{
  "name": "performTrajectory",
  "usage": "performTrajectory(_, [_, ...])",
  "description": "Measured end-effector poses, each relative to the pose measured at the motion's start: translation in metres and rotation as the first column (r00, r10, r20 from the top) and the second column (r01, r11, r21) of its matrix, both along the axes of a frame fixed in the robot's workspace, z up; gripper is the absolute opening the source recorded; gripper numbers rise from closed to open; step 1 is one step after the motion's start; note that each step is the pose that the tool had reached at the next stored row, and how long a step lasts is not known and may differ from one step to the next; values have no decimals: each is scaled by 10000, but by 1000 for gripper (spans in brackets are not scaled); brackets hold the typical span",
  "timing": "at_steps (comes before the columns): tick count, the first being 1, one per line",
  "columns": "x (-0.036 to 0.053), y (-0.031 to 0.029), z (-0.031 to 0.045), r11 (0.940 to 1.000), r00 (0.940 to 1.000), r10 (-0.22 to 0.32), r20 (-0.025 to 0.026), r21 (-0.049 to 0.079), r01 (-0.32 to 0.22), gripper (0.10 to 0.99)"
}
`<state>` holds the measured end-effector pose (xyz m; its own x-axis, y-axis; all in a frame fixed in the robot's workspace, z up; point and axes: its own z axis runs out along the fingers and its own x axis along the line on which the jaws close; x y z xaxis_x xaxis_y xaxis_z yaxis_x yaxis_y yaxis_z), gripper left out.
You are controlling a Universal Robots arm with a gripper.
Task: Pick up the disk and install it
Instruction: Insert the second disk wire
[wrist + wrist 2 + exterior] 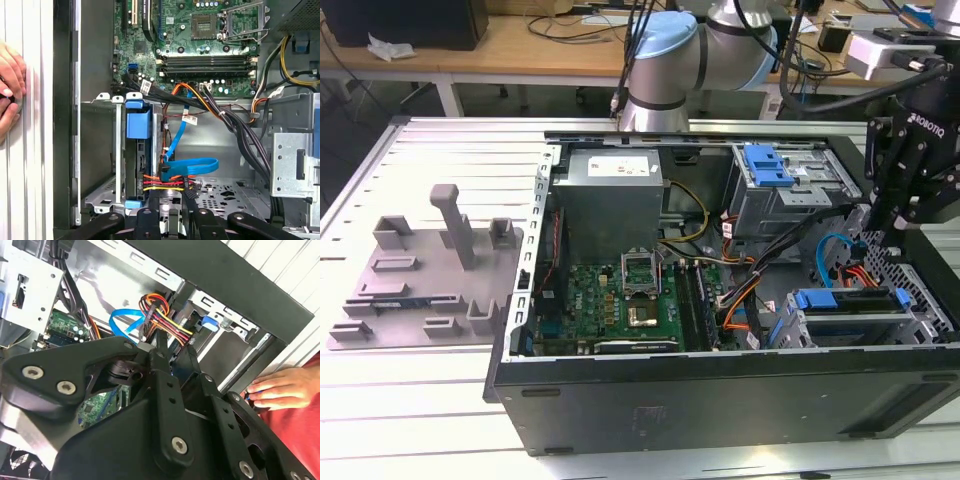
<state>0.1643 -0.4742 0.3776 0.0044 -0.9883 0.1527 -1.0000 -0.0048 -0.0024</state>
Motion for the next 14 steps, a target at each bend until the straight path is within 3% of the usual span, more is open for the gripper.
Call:
performTrajectory(4, [-58,-10,-5,10000,10000,-1,-2,0,1,318])
performTrajectory(8, [-79,-16,-12,10000,10000,0,-56,-44,0,318])
performTrajectory(10, [-80,-16,-15,9999,9999,0,-123,-113,-1,318])
performTrajectory(12, [-80,-16,-24,9997,9996,-3,-271,-238,-3,318])
performTrajectory(13, [-83,-16,-35,9996,9995,-7,-308,-277,-2,318])
performTrajectory(14, [-85,-16,-43,9996,9995,-7,-314,-287,-2,318])
